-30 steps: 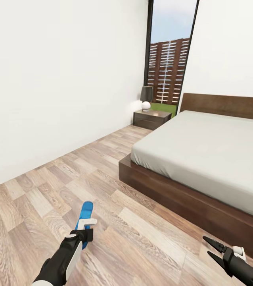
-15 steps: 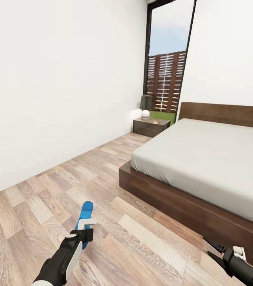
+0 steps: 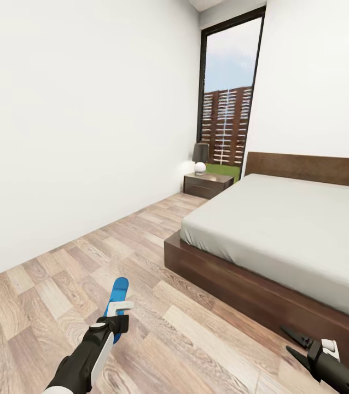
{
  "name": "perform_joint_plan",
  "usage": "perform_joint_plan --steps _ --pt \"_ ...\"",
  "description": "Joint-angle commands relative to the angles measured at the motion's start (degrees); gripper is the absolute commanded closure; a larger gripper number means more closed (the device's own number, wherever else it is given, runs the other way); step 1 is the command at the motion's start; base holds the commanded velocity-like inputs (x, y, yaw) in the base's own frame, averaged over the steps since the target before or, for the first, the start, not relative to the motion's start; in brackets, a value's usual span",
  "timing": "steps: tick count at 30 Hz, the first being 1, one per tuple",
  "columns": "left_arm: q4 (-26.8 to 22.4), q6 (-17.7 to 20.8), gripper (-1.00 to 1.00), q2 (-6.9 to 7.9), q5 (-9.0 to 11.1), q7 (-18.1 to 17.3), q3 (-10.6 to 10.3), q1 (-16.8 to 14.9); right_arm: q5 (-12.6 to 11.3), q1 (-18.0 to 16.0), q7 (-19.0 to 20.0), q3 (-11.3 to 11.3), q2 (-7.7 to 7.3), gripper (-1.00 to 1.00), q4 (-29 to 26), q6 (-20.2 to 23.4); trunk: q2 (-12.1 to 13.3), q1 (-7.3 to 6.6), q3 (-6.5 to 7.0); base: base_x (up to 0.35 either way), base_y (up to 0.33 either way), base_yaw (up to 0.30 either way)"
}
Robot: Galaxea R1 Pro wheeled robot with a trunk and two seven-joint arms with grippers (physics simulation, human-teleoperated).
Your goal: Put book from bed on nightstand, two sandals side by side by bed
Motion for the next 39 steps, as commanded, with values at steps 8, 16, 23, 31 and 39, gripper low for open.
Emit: perform_joint_plan --steps 8,16,23,31,39 --pt "-0.09 0.35 1.00 -0.05 -0.09 -0.03 0.14 -0.01 -0.11 -0.04 0.07 -0.07 0.02 -1.00 0.01 0.34 0.09 -0.22 1.72 0.000 0.000 0.000" --pt "-0.09 0.35 1.00 -0.05 -0.10 -0.03 0.07 -0.01 -0.09 -0.04 0.07 -0.07 0.04 -1.00 0.01 0.36 0.19 -0.42 3.49 0.000 0.000 0.000" --pt "-0.09 0.35 1.00 -0.05 -0.06 -0.03 0.05 -0.01 -0.08 -0.06 0.07 -0.07 0.07 -1.00 0.01 0.37 2.61 -1.77 4.79 0.000 0.000 0.000" --pt "-0.09 0.35 1.00 -0.05 -0.05 -0.03 0.05 -0.01 -0.08 -0.04 0.07 -0.07 0.01 -1.00 0.02 0.35 5.82 -3.52 6.23 0.000 0.000 0.000" --pt "-0.02 0.35 1.00 -0.05 0.00 -0.41 0.08 -0.01 0.31 -0.05 -0.18 0.26 0.13 -1.00 0.18 0.22 9.03 -5.28 7.66 0.000 0.000 0.000"
